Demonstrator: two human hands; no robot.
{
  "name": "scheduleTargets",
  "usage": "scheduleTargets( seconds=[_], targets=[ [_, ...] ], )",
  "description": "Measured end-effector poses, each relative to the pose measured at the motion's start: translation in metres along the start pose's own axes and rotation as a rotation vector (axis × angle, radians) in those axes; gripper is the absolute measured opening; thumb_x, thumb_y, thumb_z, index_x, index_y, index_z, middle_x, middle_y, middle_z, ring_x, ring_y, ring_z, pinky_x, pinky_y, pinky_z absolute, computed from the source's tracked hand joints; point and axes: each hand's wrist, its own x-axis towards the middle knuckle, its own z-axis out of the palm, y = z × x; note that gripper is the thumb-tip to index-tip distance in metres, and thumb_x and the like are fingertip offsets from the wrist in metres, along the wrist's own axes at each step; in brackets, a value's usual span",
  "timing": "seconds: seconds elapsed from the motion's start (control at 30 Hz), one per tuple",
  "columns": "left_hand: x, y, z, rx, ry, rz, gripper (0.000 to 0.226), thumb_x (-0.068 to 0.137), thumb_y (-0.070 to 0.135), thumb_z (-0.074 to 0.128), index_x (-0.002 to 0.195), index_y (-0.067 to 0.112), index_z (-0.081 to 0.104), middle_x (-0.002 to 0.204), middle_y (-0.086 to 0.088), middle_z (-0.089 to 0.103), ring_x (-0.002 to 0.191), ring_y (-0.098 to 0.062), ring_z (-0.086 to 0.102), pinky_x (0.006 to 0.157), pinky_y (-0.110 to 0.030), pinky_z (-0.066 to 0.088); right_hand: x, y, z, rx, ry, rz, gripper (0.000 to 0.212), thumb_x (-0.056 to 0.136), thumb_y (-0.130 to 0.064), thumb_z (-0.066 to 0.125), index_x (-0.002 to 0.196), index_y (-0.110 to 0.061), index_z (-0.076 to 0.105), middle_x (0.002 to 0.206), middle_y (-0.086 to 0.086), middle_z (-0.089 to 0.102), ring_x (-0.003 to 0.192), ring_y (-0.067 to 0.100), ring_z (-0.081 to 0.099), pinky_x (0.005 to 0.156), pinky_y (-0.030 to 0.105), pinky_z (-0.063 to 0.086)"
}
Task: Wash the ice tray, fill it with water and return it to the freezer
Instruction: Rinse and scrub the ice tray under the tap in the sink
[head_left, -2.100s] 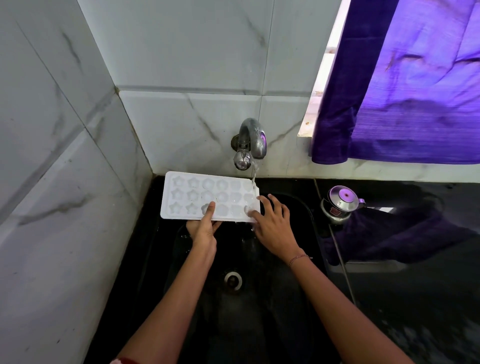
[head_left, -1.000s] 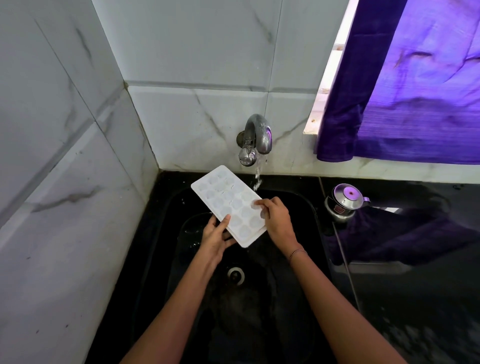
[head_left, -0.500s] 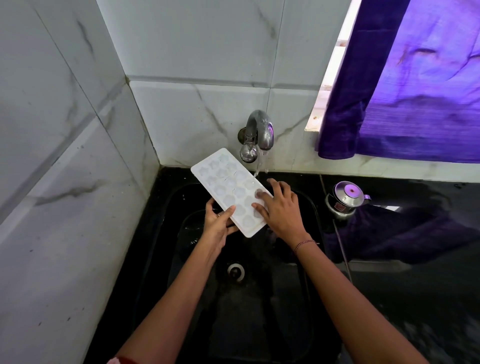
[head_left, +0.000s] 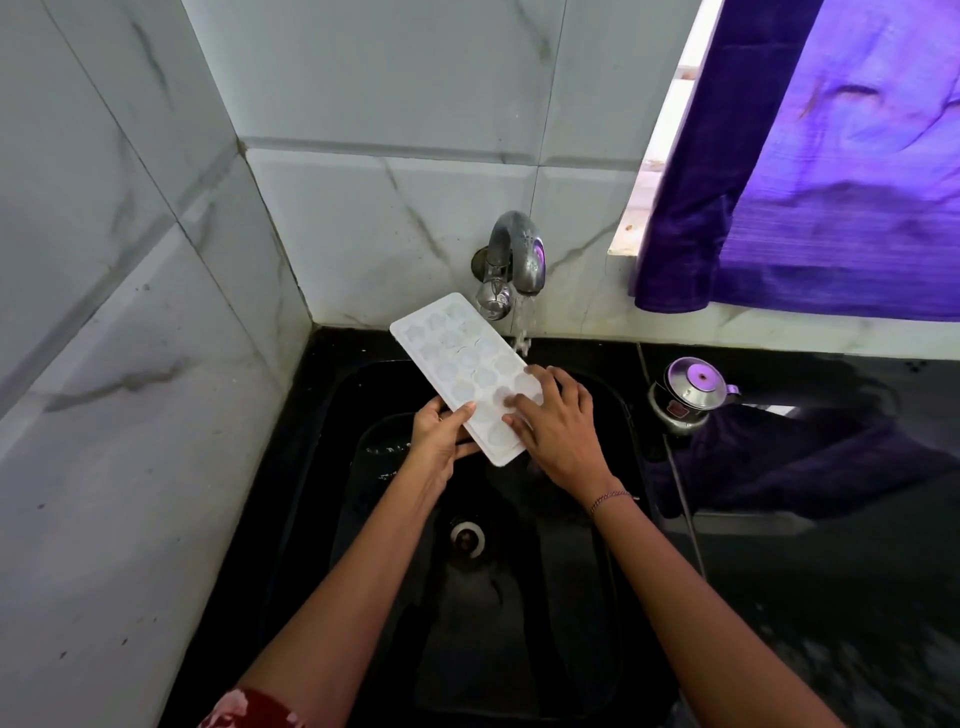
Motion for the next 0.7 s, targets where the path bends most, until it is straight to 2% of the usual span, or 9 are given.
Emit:
scheduleTargets(
  seconds=[0.07,0.2,0.3,0.37,0.43,0.53,0.7],
  targets=[
    [0.002,-0.001,0.001,-0.001,-0.001,-0.004,0.035,0.09,0.006,0.058,0.124,0.008,0.051,0.11,-0.012,0.064,0.095,-0.029,0.065,0.062,-0.039,0.058,0.002,0.001,0.001,-0.002,-0.011,0.034,0.047,0.093,-0.052,0.028,0.112,-0.027,0.063,0.14,0.009,0.044,0.13,0.032,0.033,0.103,0.051,0.032],
    [0.004,-0.001,0.003,0.004,-0.016,-0.006,0.035,0.089,0.006,0.059,0.122,0.011,0.049,0.108,-0.012,0.065,0.092,-0.029,0.066,0.065,-0.041,0.058,0.006,0.003,-0.001,0.004,-0.061,-0.03,0.053,0.092,-0.057,0.022,0.115,-0.032,0.063,0.145,0.007,0.039,0.135,0.032,0.029,0.107,0.052,0.025],
    [0.004,0.0,0.004,0.02,-0.023,-0.009,0.033,0.09,0.006,0.058,0.121,0.014,0.048,0.105,-0.01,0.064,0.088,-0.027,0.066,0.064,-0.041,0.057,0.008,0.005,-0.003,-0.006,-0.024,-0.002,0.052,0.092,-0.057,0.025,0.107,-0.029,0.066,0.142,0.008,0.043,0.133,0.033,0.032,0.107,0.053,0.026],
    [0.005,0.0,0.004,0.018,-0.031,-0.009,0.033,0.09,0.007,0.057,0.121,0.014,0.048,0.104,-0.009,0.065,0.087,-0.027,0.066,0.063,-0.04,0.057,0.008,0.006,-0.004,0.001,-0.041,-0.011,0.054,0.091,-0.059,0.022,0.113,-0.032,0.064,0.144,0.007,0.04,0.135,0.033,0.03,0.108,0.052,0.024],
    [0.006,0.0,0.004,0.028,-0.039,-0.007,0.033,0.09,0.006,0.058,0.121,0.014,0.049,0.105,-0.01,0.065,0.089,-0.028,0.066,0.064,-0.041,0.057,0.008,0.007,-0.005,0.014,-0.066,-0.04,0.056,0.091,-0.06,0.02,0.114,-0.033,0.063,0.146,0.006,0.039,0.137,0.033,0.027,0.108,0.051,0.024],
    [0.007,0.0,0.006,0.036,-0.039,-0.016,0.032,0.09,0.006,0.058,0.119,0.015,0.05,0.11,-0.013,0.064,0.095,-0.031,0.065,0.066,-0.043,0.057,0.009,0.009,-0.006,-0.015,-0.047,-0.028,0.059,0.091,-0.06,0.021,0.106,-0.027,0.067,0.14,0.008,0.045,0.134,0.034,0.033,0.106,0.052,0.028],
    [0.013,-0.001,0.012,0.034,-0.038,-0.037,0.039,0.09,0.005,0.058,0.126,0.013,0.046,0.102,-0.009,0.065,0.088,-0.028,0.065,0.068,-0.044,0.057,0.005,0.009,0.001,0.013,-0.086,-0.007,0.06,0.089,-0.061,0.019,0.116,-0.03,0.062,0.146,0.006,0.038,0.138,0.033,0.026,0.109,0.051,0.022]
  ],
)
